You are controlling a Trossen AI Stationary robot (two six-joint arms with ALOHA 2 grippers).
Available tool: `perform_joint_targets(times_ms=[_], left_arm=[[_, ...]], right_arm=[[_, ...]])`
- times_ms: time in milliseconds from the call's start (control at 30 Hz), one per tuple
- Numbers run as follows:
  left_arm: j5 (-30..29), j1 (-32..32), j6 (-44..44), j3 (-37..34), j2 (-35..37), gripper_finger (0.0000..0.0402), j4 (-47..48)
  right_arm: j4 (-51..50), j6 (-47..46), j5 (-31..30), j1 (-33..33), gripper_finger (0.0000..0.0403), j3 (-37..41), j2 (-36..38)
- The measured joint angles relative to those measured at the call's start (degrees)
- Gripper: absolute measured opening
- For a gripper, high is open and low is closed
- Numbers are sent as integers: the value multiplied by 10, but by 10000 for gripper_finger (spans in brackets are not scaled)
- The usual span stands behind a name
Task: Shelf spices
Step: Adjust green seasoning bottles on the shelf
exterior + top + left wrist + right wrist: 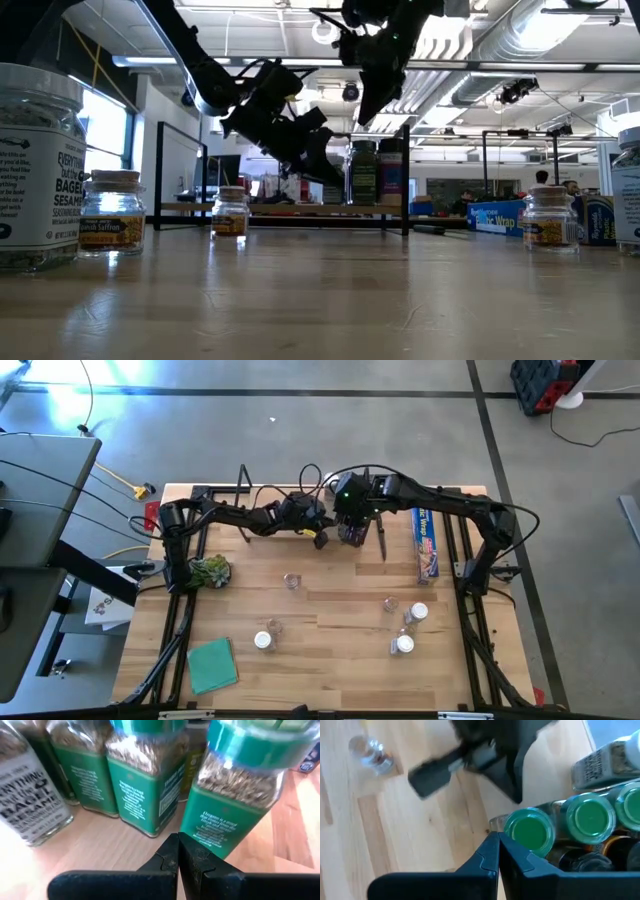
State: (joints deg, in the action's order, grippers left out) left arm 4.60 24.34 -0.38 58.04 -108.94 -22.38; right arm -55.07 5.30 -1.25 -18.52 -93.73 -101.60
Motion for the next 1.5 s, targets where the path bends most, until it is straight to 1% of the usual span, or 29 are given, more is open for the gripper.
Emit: perform_joint_targets(times_ms=[100, 200, 367, 433, 567, 800, 1200, 1500], left_arm=[[0, -1, 5, 0, 16, 0, 13], [0, -4, 5, 0, 27, 0, 22], [1, -9, 6, 0, 31, 0, 21], [1, -9, 6, 0, 31, 0, 29], [1, -9, 6, 0, 31, 0, 35], [1, -9, 6, 0, 31, 0, 34], [1, -9, 6, 0, 31, 0, 33], [1, -16, 6, 0, 31, 0, 35]], right_arm=[[-13, 23, 36, 3, 0, 0, 0], [-14, 25, 60, 4, 0, 0, -6], [-19, 38, 63, 1, 0, 0, -27], [-22, 41, 49, 2, 0, 0, -38], [-23, 43, 4, 2, 0, 1, -50], [-21, 53, -32, -3, 0, 1, -51], [-10, 66, -35, -13, 0, 1, -51], [-16, 68, -37, 12, 0, 1, -51]])
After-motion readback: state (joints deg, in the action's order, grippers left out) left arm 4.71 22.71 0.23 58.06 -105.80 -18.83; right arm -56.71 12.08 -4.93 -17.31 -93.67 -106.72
